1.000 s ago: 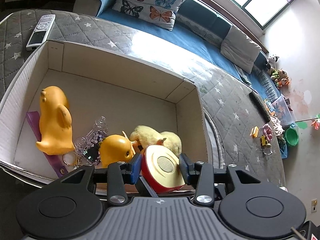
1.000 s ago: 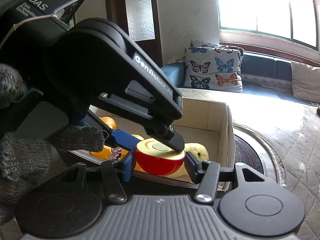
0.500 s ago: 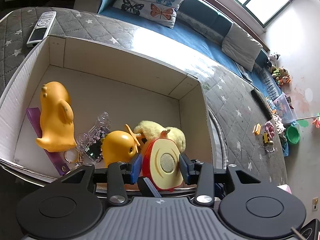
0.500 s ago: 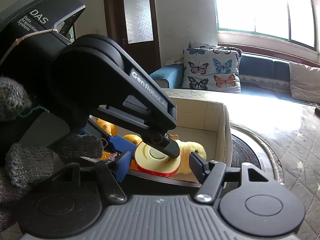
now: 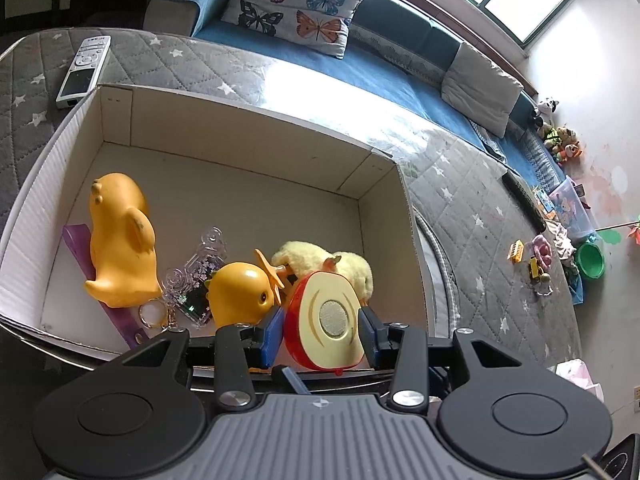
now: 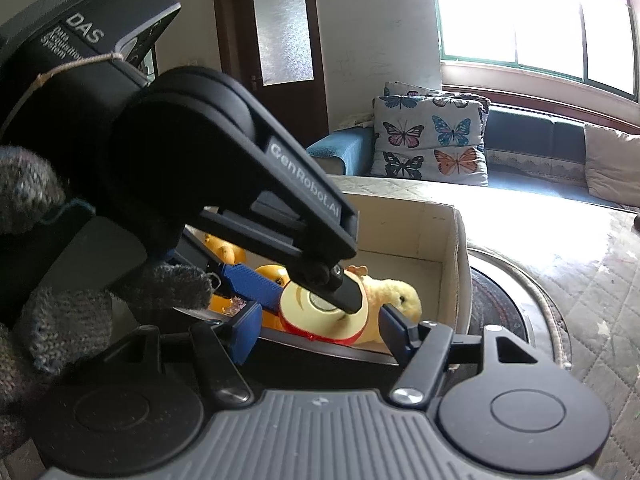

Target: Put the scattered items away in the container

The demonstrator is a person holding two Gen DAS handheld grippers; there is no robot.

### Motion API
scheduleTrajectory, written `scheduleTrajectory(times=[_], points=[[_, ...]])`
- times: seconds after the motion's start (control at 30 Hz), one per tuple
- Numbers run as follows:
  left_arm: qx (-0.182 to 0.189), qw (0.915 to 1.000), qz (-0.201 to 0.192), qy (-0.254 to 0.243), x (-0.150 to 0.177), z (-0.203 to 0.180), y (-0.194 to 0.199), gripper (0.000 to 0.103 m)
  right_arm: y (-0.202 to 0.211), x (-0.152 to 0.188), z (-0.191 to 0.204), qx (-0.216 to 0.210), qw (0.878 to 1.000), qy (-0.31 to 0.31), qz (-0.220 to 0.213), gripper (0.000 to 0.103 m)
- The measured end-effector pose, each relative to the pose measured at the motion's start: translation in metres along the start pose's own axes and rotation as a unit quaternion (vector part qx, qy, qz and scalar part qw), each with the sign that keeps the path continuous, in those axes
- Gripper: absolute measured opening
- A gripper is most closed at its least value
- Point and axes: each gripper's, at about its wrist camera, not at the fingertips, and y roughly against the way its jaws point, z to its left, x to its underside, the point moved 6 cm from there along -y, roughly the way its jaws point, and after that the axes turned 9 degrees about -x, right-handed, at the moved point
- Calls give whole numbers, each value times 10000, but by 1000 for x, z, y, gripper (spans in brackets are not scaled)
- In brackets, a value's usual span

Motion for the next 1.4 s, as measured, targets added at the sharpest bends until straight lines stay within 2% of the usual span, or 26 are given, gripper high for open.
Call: scheduleTrajectory(times=[0.1,0.17,0.2,0.53,0.93,1.4], points=[[10,10000,-28,11,1,1,3,43,0,0,1,9,10000,-1,-17,72],[34,10000,-51,32,2,2,6,43,0,1,1,16,10000,-2,-20,85],[49,10000,-68,43,2,3,8,43,0,1,2,24,10000,-2,-27,88],[110,9998,-140,128,6,9,17,44,3,5,5,28,10000,-19,-76,101],[156,9994,-253,196,10,16,30,45,6,9,8,41,9999,-38,-102,103],[87,9987,-456,206,32,31,53,45,18,22,11,145,9998,-112,-74,103]])
